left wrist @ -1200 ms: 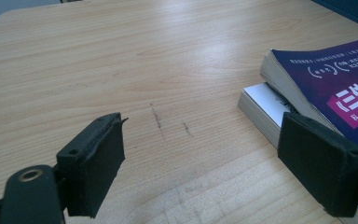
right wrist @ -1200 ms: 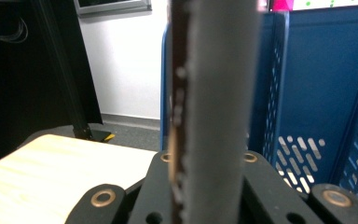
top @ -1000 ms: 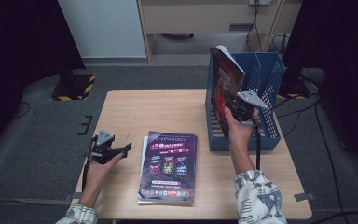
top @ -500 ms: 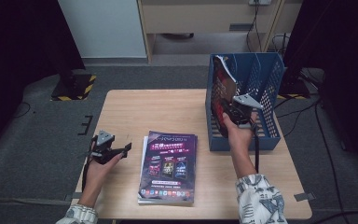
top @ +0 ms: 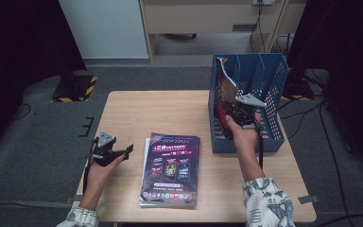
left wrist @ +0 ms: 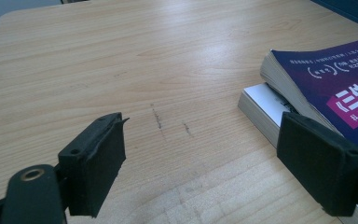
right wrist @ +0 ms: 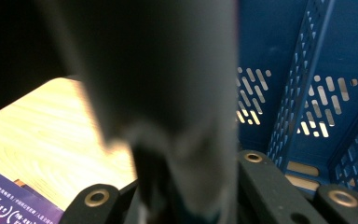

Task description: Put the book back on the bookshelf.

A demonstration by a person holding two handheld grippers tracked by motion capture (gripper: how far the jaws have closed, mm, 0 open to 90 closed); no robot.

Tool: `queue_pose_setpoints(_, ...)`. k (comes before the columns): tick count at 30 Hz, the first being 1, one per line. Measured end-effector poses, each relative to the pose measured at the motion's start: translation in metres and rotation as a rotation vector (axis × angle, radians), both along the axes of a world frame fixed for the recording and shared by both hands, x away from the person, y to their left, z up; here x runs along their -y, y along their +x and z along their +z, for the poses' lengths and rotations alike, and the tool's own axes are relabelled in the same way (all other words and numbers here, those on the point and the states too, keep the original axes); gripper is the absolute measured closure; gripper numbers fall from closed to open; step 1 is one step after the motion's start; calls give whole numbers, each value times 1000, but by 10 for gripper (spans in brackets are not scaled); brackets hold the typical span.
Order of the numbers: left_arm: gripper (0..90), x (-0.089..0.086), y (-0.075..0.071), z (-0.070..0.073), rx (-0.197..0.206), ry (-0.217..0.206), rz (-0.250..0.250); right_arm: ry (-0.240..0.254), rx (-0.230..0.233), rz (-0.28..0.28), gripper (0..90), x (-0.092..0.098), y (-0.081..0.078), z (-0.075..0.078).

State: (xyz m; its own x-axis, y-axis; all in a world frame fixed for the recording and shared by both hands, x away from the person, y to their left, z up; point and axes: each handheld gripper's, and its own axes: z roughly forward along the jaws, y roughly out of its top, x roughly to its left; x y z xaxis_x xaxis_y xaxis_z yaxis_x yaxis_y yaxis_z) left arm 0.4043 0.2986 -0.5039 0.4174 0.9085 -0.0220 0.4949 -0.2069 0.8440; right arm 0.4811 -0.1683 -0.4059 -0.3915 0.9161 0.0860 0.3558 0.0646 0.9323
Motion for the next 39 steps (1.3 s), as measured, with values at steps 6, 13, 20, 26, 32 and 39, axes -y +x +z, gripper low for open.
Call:
queue_pose_setpoints(6,149,0,0,0,0,2,-2,-6,38,-7,804,1,-2,4)
queue_pose_setpoints(13,149,0,0,0,1,3,-1,6,74,-3,788,5,1,14)
queue_pose_setpoints(20,150,1,0,0,-2,6,-3,19,110,-18,866,9,4,19)
queue_pose_setpoints(26,150,1,0,0,2,3,-2,73,173,-52,867,15,5,26)
queue_pose_setpoints(32,150,1,0,1,4,2,-4,65,213,-78,868,15,13,34)
queue_pose_setpoints(39,151,1,0,0,2,3,-6,12,247,-104,867,6,18,28)
